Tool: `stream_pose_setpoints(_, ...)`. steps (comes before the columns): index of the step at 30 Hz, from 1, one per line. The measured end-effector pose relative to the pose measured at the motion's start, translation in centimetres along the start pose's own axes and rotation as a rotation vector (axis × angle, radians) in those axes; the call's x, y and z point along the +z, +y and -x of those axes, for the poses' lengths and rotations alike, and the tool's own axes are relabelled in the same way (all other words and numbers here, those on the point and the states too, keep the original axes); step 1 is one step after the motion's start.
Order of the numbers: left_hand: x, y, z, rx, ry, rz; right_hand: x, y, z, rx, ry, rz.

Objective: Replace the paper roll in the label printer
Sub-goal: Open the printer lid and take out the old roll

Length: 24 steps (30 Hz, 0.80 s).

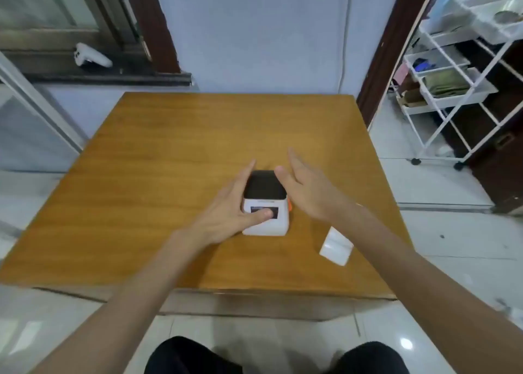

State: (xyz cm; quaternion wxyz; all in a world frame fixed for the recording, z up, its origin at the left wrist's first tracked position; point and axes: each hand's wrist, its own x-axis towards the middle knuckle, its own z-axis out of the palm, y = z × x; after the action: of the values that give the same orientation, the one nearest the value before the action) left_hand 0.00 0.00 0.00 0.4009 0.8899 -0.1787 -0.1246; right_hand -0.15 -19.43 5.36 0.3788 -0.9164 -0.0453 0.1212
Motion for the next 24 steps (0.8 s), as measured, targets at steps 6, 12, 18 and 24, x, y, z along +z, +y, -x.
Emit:
stream_pose_setpoints(6, 1.5, -1.7, 1.4, 0.096, 0.064, -0.077, 3.9, 0.8, 0.9, 0.054, 0.043, -0.087)
stream_pose_setpoints(12, 2.7, -2.3, 6.7, 0.088, 0.107, -0.046, 7.3, 0.9, 6.8, -0.002, 0.164, -0.316)
stream_pose_setpoints(18, 2.9, -1.3, 8.8, 0.055, 0.135, -0.056, 8.5, 2.3, 8.6, -0.040, 0.195, -0.403)
stream_pose_setpoints(24, 2.7, -1.1, 8.6, 0.031, 0.145, -0.081, 8.2, 4.0, 8.2, -0.127, 0.175, -0.381)
